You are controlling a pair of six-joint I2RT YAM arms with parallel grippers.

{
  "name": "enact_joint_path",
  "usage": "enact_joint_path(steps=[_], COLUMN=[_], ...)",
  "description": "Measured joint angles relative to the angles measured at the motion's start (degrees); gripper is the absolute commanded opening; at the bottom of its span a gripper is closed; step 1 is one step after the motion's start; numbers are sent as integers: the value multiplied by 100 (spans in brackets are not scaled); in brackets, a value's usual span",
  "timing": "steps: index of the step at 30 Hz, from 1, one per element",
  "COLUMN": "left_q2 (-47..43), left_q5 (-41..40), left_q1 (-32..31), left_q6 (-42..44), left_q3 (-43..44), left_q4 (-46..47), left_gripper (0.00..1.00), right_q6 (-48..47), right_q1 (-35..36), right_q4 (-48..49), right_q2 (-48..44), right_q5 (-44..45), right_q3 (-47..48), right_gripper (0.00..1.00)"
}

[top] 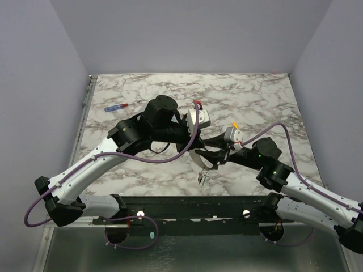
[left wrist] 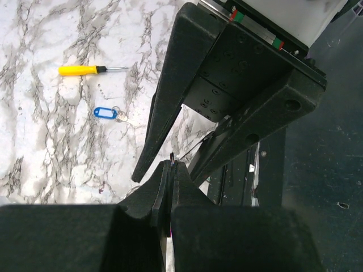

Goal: Put the keys on the keyring

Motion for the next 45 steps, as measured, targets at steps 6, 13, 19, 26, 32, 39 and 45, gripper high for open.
enact_joint_path(steps=[6,13,19,26,32,39,45], left_q2=[0,-2,-2,0,15,-188,-870], left_q5=[0,-2,0,2,-22,-107,46], left_q1=[0,0,0,-7,-15,-11,-11], left_q6=[20,57,105,118,98,109,352], left_q3=[2,2,4,94,203,369,-144], left_q4=[-2,-11,-55,-155,-118,28,485], left_gripper=[0,0,0,19,53,60,71], right_q6=[48,103,177,175,210,417,581], right_q1=[0,0,-2,-2,-2,-2,-4], right_q4=[-50,-111,-155,-212,-387,-553,-564], right_q2=[-33,-76,-66,-59,-107,-107,-190], right_q5=[-4,-2,-2,-52,-96,-208,-673], right_q3=[0,0,0,66,63,66,76], right_gripper=[24,12,1,1,1,1,1])
